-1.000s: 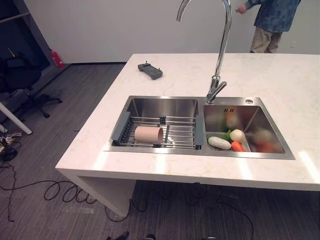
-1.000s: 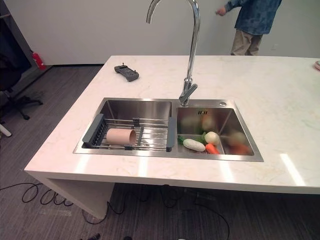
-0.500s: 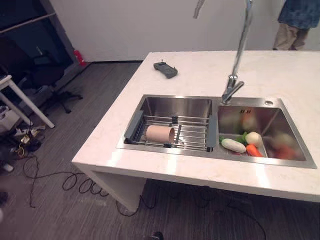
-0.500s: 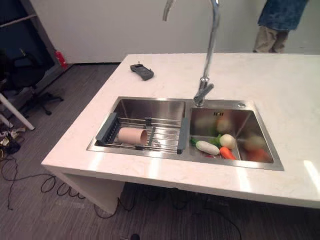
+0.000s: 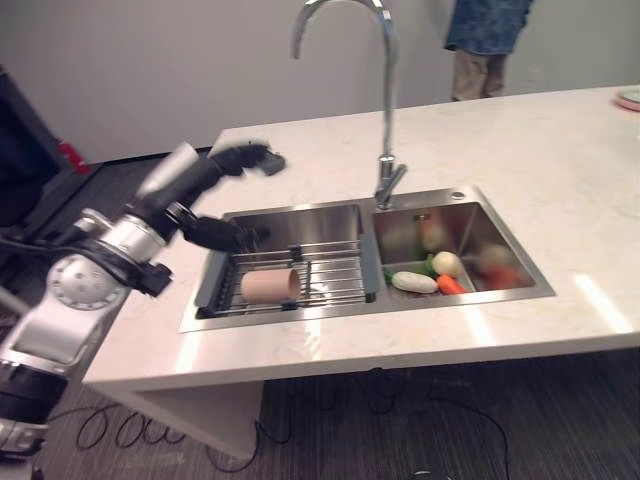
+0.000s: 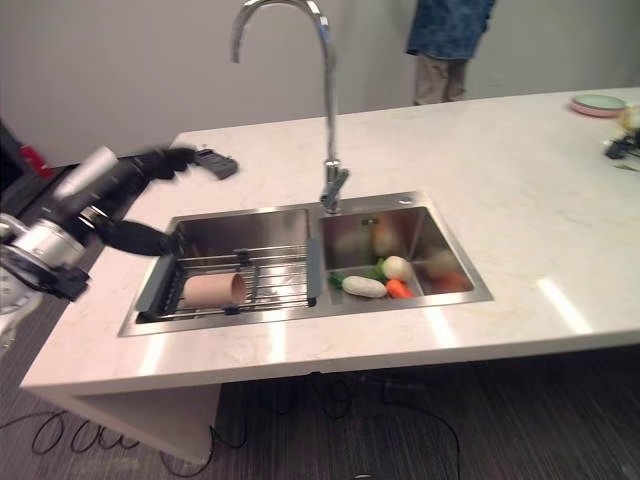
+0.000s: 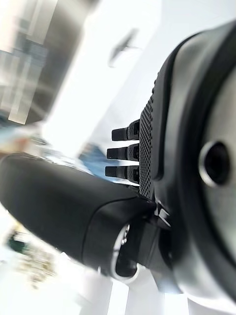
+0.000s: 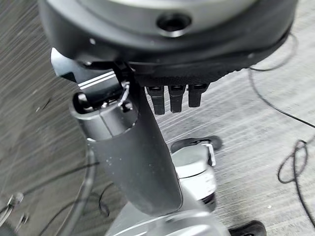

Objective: Place the dishes in the dishwasher.

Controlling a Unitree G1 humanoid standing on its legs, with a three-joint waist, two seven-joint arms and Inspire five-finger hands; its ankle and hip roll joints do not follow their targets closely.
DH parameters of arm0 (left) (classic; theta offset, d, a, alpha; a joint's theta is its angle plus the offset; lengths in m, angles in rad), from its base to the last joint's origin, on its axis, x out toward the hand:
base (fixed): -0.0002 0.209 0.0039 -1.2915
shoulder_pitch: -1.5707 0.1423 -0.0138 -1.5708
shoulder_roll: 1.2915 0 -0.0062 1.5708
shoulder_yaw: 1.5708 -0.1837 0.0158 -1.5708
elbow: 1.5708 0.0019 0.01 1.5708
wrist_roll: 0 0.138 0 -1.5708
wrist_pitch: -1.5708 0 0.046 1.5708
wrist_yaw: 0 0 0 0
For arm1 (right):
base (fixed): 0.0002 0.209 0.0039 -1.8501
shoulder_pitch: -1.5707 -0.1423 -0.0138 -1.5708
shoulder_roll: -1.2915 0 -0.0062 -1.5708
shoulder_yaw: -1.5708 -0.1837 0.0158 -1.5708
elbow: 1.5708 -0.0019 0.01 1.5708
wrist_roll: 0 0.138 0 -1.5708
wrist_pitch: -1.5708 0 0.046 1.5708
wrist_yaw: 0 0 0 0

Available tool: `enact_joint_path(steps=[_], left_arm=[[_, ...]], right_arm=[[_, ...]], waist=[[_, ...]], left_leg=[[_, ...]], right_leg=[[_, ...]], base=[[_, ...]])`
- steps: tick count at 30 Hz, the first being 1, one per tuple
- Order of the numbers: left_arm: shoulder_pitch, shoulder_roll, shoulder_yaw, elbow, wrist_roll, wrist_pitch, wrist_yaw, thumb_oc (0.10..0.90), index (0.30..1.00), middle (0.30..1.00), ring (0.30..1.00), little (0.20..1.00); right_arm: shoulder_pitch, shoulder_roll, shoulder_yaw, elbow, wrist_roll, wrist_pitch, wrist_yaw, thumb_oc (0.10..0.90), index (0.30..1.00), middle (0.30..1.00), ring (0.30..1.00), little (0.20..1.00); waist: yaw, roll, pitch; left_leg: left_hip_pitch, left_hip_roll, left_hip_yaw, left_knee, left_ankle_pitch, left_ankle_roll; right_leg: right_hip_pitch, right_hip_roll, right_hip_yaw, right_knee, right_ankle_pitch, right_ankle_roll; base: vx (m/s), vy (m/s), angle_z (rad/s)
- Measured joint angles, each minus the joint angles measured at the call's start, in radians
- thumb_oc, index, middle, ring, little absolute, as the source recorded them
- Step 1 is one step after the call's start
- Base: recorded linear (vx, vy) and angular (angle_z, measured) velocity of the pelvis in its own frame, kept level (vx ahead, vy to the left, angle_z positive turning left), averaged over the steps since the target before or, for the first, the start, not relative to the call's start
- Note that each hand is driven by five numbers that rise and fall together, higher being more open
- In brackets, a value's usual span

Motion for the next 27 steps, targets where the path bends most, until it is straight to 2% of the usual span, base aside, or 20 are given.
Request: enact_joint_path(steps=[2,5,9,13,15,20,22,27], left_arm=[[-0.051,-0.021,-0.088,0.081,0.015,0.039,-0.035,0.800,0.900,0.900,0.900,0.900],[-0.093,-0.047,-0.165,0.219,0.040,0.087,-0.066,0.800,0.900,0.900,0.900,0.900],[-0.107,-0.044,-0.200,0.380,0.176,0.087,-0.115,0.800,0.900,0.900,0.900,0.900],[-0.106,-0.036,-0.197,0.408,0.257,0.047,-0.152,0.800,0.900,0.900,0.900,0.900],[-0.107,0.008,-0.204,0.402,0.306,-0.001,-0.154,0.800,0.900,0.900,0.900,0.900],[-0.112,0.052,-0.207,0.404,0.380,-0.034,-0.139,0.800,0.900,0.900,0.900,0.900],[-0.112,0.060,-0.207,0.402,0.410,-0.051,-0.096,0.800,0.900,0.900,0.900,0.900],[-0.095,0.060,-0.207,0.403,0.446,-0.069,-0.017,0.800,0.900,0.900,0.900,0.900]], right_arm=[[0.011,0.000,0.000,0.000,0.000,0.004,0.000,0.800,0.900,0.900,0.900,0.900],[0.024,-0.001,-0.001,0.020,0.000,0.005,0.000,0.800,0.900,0.900,0.900,0.900],[0.035,-0.008,-0.020,0.026,0.001,0.004,0.010,0.800,0.900,0.900,0.900,0.900],[0.037,-0.012,-0.029,0.026,0.001,0.001,0.021,0.800,0.900,0.900,0.900,0.900],[0.036,-0.023,-0.025,-0.008,0.001,-0.002,0.025,0.800,0.900,0.900,0.900,0.900],[0.020,-0.029,-0.025,-0.023,0.001,-0.008,0.031,0.800,0.900,0.900,0.900,0.900],[0.015,-0.029,-0.017,-0.029,0.002,-0.017,0.039,0.800,0.900,0.900,0.900,0.900],[0.015,-0.029,-0.014,-0.061,0.002,-0.018,0.043,0.800,0.900,0.900,0.900,0.900]], waist=[[-0.024,0.004,0.002],[-0.044,0.005,0.003],[-0.046,0.016,0.025],[-0.038,0.023,0.055],[-0.042,0.028,0.075],[-0.037,0.036,0.097],[-0.020,0.040,0.100],[-0.015,0.039,0.101]], left_leg=[[0.001,0.004,0.004,0.000,0.000,-0.001],[0.014,0.014,0.027,-0.001,-0.004,-0.006],[0.012,0.013,0.060,-0.001,-0.009,-0.004],[0.012,0.005,0.068,-0.001,-0.012,0.001],[0.011,0.000,0.074,-0.001,-0.013,0.002],[0.009,-0.004,0.082,0.000,-0.013,0.006],[0.003,-0.009,0.080,-0.001,-0.012,0.008],[-0.002,-0.017,0.077,-0.001,-0.014,0.012]], right_leg=[[-0.003,0.007,0.011,0.000,-0.001,0.001],[-0.004,0.016,0.025,0.000,0.000,0.001],[-0.029,0.021,0.067,0.000,0.016,0.005],[-0.036,0.015,0.077,0.000,0.020,0.011],[-0.038,0.010,0.083,-0.001,0.023,0.015],[-0.042,0.008,0.092,-0.006,0.027,0.016],[-0.044,0.006,0.089,-0.012,0.029,0.016],[-0.044,-0.005,0.079,-0.015,0.027,0.021]], base=[[0.03,-0.042,-0.16],[0.01,-0.027,-0.21],[-0.02,0.007,-0.24],[-0.02,0.024,-0.05],[-0.02,0.039,-0.06],[-0.01,0.035,-0.04],[0.01,0.041,0.02],[0.01,0.013,0.03]])
